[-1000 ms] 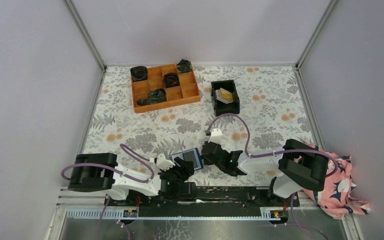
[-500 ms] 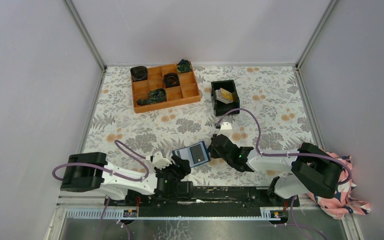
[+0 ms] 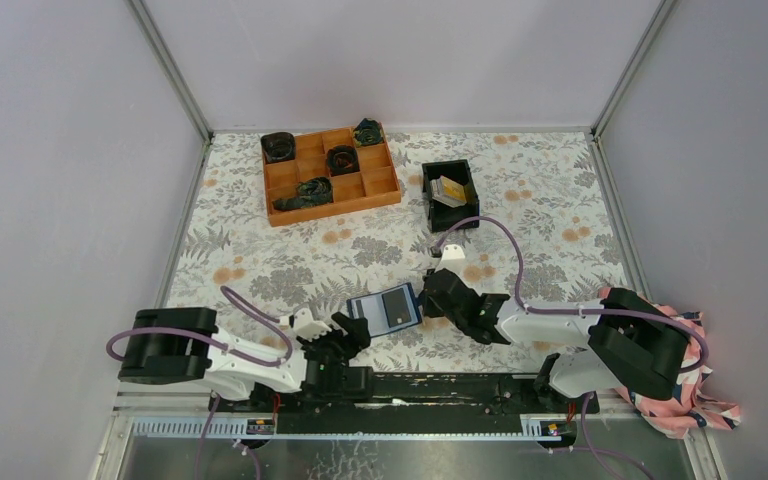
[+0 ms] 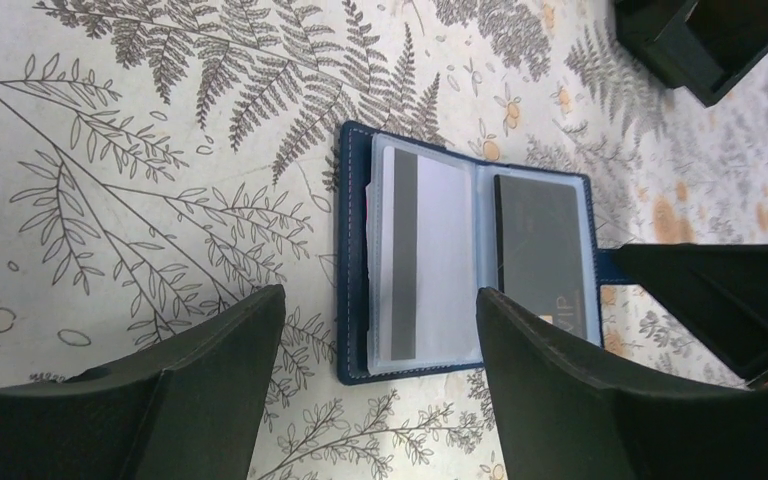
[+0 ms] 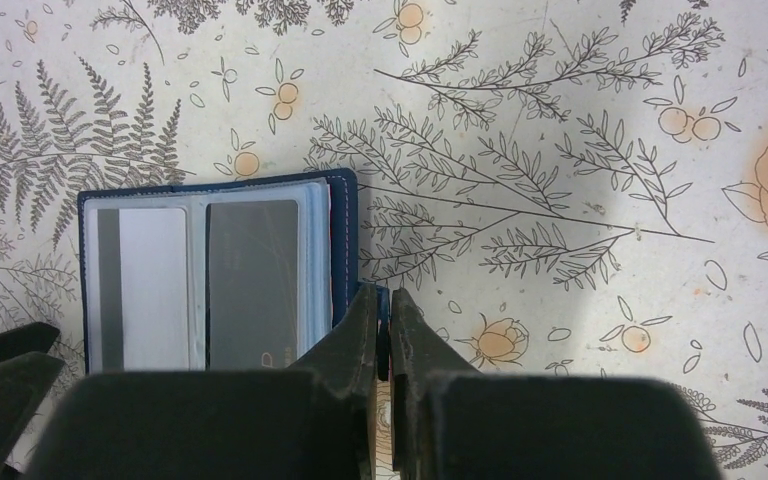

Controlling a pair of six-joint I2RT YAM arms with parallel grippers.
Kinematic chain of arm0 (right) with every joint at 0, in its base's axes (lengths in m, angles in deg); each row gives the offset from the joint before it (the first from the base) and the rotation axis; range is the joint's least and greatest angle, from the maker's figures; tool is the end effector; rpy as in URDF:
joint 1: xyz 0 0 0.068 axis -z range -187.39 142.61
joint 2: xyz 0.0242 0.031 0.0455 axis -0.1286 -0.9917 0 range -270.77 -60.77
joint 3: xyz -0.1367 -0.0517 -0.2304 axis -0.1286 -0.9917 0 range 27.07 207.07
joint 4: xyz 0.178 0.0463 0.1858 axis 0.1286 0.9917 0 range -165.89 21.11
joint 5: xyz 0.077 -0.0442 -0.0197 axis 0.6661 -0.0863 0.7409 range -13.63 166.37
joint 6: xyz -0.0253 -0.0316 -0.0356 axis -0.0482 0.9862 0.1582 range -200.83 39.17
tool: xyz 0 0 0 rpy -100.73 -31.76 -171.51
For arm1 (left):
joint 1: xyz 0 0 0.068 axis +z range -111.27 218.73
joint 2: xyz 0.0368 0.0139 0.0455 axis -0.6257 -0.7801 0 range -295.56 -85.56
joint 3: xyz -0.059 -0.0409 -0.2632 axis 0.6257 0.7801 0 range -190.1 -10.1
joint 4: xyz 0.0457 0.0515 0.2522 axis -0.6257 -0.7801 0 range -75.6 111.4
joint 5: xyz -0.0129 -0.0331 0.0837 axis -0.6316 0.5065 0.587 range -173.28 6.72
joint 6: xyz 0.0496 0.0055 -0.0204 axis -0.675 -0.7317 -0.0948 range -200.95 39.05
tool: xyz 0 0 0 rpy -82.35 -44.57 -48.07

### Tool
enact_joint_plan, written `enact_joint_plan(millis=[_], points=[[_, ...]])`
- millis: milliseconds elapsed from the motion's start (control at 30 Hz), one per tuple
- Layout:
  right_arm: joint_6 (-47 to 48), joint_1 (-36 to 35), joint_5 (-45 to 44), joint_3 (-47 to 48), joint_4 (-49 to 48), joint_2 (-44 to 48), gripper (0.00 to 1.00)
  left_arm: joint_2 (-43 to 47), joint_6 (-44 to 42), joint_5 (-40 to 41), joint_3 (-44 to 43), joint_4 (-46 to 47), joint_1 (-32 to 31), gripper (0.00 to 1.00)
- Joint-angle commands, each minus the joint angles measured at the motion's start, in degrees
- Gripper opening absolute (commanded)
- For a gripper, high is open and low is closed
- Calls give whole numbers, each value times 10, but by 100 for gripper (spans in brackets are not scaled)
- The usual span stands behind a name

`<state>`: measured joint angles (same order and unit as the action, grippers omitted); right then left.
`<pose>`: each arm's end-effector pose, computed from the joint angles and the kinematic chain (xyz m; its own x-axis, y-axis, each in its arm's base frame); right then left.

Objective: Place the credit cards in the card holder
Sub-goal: Close the card holder at the center of the board.

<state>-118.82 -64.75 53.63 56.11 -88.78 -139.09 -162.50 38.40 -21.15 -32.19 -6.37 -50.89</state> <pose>0.1508 0.2096 0.1621 -0.6269 0.0736 -0.7756 -0.2830 0.9060 0.3147 0.0324 -0.1619 0.1150 -0.4036 -0.5878 -0.7012 -0.2344 0.8072 -0.5417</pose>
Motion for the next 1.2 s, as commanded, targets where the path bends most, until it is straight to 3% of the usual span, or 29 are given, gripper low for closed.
enact_joint_plan(millis=[0,233,600,1000,1100,1167], points=[[10,3,11,16,0,12,0,7,-42,-32,58,112,7,79],[15,3,33,36,11,36,0,-6,-167,-64,117,336,34,77],[19,-37,32,100,52,38,0,-66,-220,-99,133,471,51,65],[-4,-119,12,157,53,-48,1,-40,-210,-86,140,448,50,47],[-10,-132,14,167,52,-66,5,-29,-192,-89,139,411,50,41],[-10,-140,16,172,52,-73,12,-19,-181,-91,136,380,50,36]])
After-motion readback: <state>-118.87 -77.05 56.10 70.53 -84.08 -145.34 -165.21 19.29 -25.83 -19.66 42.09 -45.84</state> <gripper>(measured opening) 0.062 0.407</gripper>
